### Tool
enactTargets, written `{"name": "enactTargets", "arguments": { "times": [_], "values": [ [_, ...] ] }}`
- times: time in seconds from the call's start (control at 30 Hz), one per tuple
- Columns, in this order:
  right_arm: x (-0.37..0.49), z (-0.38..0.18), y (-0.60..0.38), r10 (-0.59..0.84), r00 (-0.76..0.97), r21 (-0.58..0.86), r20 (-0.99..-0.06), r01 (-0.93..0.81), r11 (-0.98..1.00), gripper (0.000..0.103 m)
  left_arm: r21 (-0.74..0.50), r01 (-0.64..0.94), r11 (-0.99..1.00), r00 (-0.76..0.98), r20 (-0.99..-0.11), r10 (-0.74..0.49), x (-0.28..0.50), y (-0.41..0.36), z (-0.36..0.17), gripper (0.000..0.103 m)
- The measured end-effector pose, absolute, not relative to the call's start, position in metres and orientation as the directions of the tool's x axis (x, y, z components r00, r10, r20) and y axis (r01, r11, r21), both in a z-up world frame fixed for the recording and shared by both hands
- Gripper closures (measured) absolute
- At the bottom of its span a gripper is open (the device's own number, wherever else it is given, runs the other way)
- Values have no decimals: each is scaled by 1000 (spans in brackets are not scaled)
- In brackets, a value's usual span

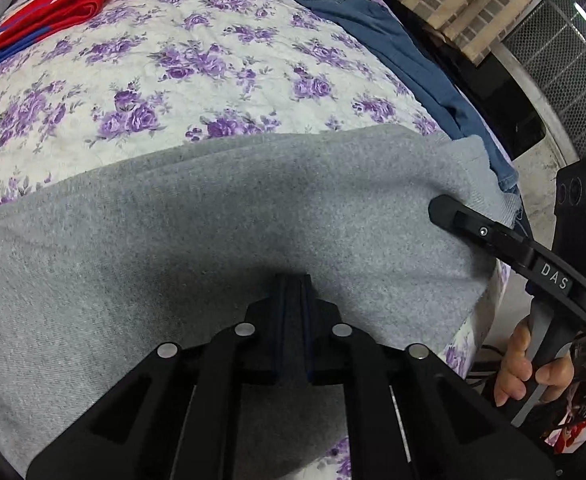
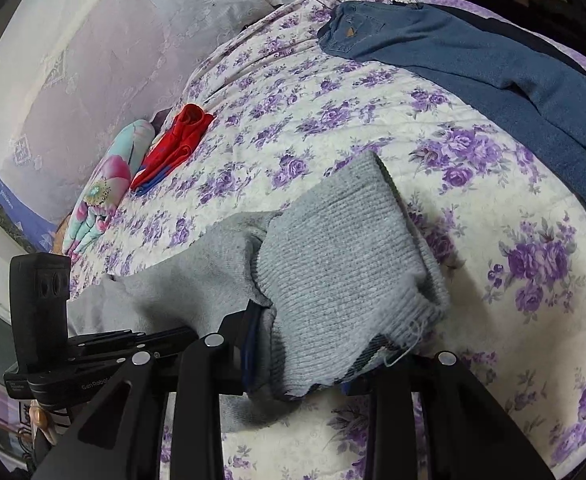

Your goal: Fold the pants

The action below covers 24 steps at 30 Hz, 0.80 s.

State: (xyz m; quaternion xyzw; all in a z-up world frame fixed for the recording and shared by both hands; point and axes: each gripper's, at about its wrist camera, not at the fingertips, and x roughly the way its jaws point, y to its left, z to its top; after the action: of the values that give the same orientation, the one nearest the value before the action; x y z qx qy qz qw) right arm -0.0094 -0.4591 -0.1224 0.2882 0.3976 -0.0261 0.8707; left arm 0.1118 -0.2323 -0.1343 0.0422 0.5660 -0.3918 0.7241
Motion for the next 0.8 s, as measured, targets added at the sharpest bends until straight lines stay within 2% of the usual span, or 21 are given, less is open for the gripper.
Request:
{"name": "enactTargets", "arguments": {
  "times": [0.13,0.23,0.37,0.53,0.67,0.8],
  "values": [
    [-10,-120,-460,186,683,493,-706,287,822,73,-376,627,683,64,-849,-525,108,-229,-132,96],
    [-13,-105,-455,168,706,491,-688,282,824,73,-427,626,652,32,-821,-569,105,-216,-121,96],
    [-14,-74,-434,96,731,419,-676,274,865,74,-444,583,680,129,-776,-617,114,-145,-90,96],
    [2,-34,-361,-106,736,137,-668,262,955,74,-333,372,866,380,-797,-469,133,-5,-62,96],
    [27,-16,-289,-99,749,12,-655,141,990,74,-345,249,905,457,-782,-424,132,79,-59,96],
    [64,-30,-209,-117,713,-145,-691,22,989,74,-389,214,896,452,-774,-443,135,111,-70,96]
  ]
}}
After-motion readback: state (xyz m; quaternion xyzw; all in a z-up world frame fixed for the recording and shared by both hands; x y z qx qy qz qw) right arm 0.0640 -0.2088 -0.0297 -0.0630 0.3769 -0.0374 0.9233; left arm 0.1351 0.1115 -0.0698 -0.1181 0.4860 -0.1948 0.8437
